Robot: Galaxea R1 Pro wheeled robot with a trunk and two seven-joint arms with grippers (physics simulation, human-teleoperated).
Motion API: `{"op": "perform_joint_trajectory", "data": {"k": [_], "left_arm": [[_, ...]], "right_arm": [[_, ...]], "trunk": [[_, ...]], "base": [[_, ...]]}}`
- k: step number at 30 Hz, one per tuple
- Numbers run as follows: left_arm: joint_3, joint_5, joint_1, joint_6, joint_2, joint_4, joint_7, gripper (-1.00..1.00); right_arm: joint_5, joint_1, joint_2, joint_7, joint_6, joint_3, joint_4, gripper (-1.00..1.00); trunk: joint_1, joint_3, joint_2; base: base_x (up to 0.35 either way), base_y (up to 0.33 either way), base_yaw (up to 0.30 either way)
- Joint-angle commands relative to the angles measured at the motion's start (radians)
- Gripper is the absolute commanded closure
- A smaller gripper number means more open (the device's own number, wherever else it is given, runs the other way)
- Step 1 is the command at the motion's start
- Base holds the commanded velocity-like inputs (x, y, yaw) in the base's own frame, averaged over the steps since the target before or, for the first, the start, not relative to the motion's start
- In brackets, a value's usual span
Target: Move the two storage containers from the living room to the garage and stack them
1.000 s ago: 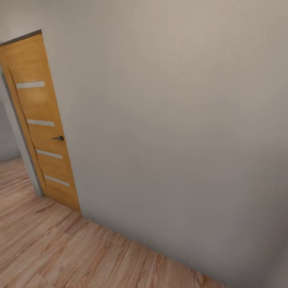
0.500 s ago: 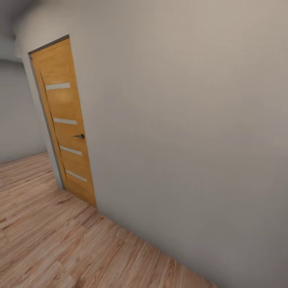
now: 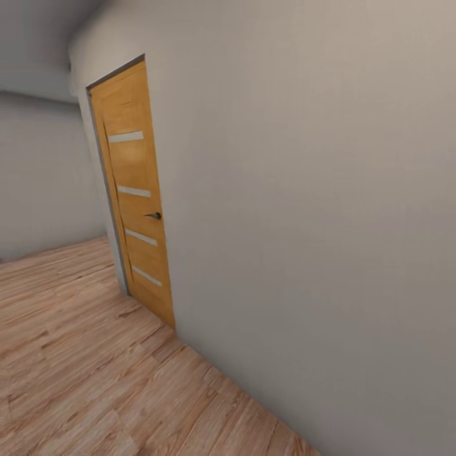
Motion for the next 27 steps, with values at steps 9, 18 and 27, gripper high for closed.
{"op": "perform_joint_trajectory", "data": {"k": [9,18,27], "left_arm": [[-0.008,0.008,-0.001,-0.003,0.000,0.001,0.003,-1.00],[-0.008,0.008,-0.001,-0.003,0.000,0.001,0.003,-1.00],[-0.008,0.008,-0.001,-0.003,0.000,0.001,0.003,-1.00]], "right_arm": [[-0.002,-0.001,0.000,-0.002,-0.006,0.007,0.003,-1.00],[-0.002,-0.001,0.000,-0.002,-0.006,0.007,0.003,-1.00],[-0.002,-0.001,-0.001,-0.002,-0.006,0.006,0.003,-1.00]], "trunk": [[0.000,-0.001,-0.001],[0.000,-0.001,-0.001],[0.000,-0.001,-0.001]], "base": [[0.214,0.000,0.269],[0.208,0.000,0.269],[0.198,0.000,0.269]]}}
